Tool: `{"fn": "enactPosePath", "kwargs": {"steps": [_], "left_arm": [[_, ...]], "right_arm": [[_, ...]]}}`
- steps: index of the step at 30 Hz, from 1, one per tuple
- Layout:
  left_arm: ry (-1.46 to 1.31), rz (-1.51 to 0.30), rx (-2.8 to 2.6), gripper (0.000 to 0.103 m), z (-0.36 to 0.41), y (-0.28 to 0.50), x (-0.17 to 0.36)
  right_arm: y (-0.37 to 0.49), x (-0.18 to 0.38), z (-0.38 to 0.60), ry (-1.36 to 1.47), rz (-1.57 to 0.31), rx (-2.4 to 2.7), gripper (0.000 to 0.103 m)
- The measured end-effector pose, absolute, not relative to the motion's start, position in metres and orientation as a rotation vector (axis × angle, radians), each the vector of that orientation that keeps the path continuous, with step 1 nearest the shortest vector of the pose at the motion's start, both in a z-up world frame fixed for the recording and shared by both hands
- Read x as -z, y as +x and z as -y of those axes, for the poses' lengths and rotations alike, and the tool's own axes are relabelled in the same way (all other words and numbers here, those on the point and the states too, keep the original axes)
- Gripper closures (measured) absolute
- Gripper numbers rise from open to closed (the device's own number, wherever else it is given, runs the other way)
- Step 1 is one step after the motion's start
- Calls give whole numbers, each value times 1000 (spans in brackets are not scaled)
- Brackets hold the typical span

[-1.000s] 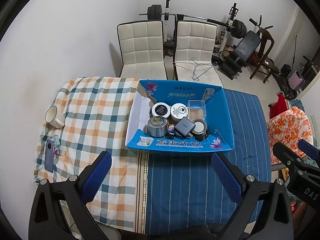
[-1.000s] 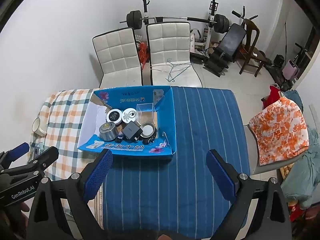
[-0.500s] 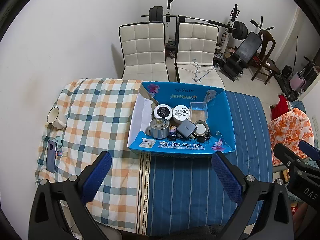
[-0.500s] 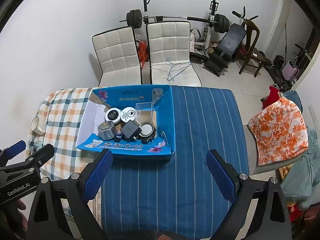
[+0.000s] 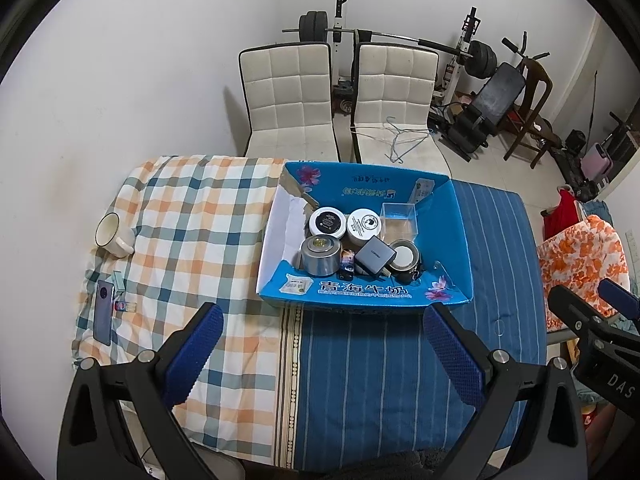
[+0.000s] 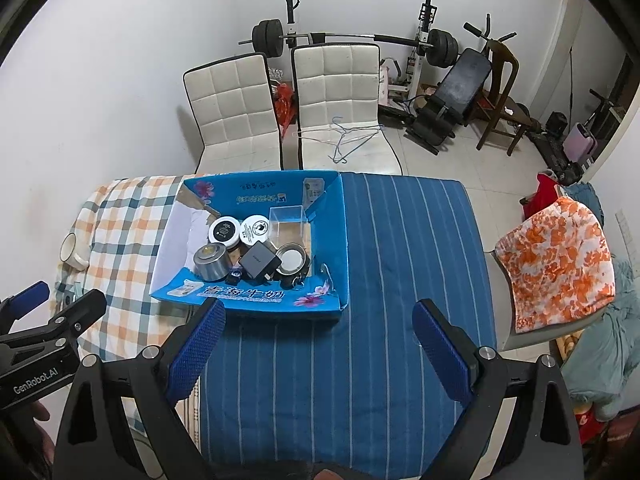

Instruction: Organize rigid objects

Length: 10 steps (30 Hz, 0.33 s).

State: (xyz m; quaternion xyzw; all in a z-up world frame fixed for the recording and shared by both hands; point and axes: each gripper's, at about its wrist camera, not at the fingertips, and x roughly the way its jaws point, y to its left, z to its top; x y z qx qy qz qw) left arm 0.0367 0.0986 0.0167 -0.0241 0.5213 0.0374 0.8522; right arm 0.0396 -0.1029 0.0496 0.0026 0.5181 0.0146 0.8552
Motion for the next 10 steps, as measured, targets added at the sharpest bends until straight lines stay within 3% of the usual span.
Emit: {"fn": "enactPosePath", "kwargs": {"steps": [10], "left_arm": [[-49, -1099, -80, 0, -97, 36, -16]], "right_arm": [[41, -46, 104, 10, -1097, -30, 6]]}}
